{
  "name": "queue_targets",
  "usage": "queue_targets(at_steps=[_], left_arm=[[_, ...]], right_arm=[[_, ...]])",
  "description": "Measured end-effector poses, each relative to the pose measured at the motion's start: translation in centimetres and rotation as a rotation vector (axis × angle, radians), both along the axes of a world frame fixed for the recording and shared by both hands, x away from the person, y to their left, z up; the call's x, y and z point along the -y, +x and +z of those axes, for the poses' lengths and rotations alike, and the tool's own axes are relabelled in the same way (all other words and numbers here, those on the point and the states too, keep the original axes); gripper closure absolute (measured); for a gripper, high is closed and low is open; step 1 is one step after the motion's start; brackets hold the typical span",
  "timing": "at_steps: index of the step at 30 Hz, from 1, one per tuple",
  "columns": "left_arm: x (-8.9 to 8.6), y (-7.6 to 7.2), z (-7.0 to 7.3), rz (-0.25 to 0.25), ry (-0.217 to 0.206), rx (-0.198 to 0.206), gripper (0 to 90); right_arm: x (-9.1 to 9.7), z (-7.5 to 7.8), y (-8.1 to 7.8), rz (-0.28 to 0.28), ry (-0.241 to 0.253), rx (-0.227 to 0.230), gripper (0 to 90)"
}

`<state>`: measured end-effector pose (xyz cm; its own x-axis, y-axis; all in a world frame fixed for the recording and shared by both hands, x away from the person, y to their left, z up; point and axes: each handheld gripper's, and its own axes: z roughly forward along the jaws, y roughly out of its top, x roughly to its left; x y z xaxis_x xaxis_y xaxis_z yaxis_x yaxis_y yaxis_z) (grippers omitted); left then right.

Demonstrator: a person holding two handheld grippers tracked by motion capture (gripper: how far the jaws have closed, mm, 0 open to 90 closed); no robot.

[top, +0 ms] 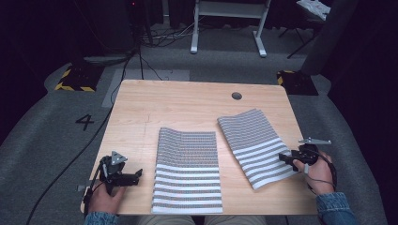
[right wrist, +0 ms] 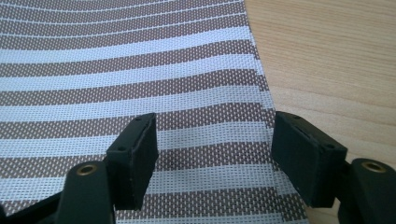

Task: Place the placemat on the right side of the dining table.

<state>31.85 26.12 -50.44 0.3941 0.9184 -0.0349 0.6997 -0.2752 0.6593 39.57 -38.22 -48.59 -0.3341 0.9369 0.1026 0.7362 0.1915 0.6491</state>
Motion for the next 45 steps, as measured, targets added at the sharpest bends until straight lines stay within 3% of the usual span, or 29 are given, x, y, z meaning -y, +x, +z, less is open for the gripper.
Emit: queue_targets(at_steps=[2,3,4,9,11,12,14,15,17,20,26,37,42,45], left_arm=[[0.0,0.0,0.0,0.000,0.000,0.000,1.5],[0.0,0.0,0.0,0.000,0.000,0.000,1.5],[0.0,0.0,0.0,0.000,0.000,0.000,1.5],[0.0,0.0,0.0,0.000,0.000,0.001,1.5],[0.0,0.0,0.0,0.001,0.000,0.002,1.5],[0.0,0.0,0.0,0.001,0.000,0.002,1.6],[0.0,0.0,0.0,0.000,0.000,0.001,1.5],[0.0,0.0,0.0,0.000,0.000,0.001,1.5],[0.0,0.0,0.0,0.001,0.000,0.003,1.5],[0.0,0.0,0.0,0.002,0.000,0.003,1.5],[0.0,0.0,0.0,0.003,-0.002,0.004,1.5],[0.0,0.0,0.0,0.003,-0.002,0.003,1.5],[0.0,0.0,0.0,0.003,-0.002,0.004,1.5],[0.0,0.0,0.0,0.003,-0.002,0.003,1.5]], right_arm=[[-0.6,0.0,-0.2,0.014,-0.045,0.004,30.9],[-0.6,0.0,-0.2,0.014,-0.045,0.004,30.9],[-1.0,-0.1,-0.3,0.030,-0.096,0.014,30.5],[-1.1,-0.2,-0.5,0.009,-0.092,0.023,35.1],[-1.5,0.0,-0.7,0.016,-0.094,0.020,50.1],[-1.5,0.0,-0.7,0.016,-0.094,0.020,50.1],[-2.3,0.4,-0.9,0.030,-0.106,0.012,71.6],[-2.3,0.4,-0.9,0.030,-0.106,0.012,71.6],[-2.7,0.5,-0.8,0.034,-0.117,0.007,85.9],[-2.8,0.5,-0.7,0.028,-0.111,-0.003,87.0],[-1.3,0.2,0.0,-0.026,-0.041,0.002,88.1],[-0.9,0.4,-0.2,-0.057,-0.079,0.023,88.3],[-0.3,1.3,-0.5,-0.054,-0.061,0.054,88.0],[-0.3,2.7,-1.2,-0.042,-0.054,0.105,87.7]])
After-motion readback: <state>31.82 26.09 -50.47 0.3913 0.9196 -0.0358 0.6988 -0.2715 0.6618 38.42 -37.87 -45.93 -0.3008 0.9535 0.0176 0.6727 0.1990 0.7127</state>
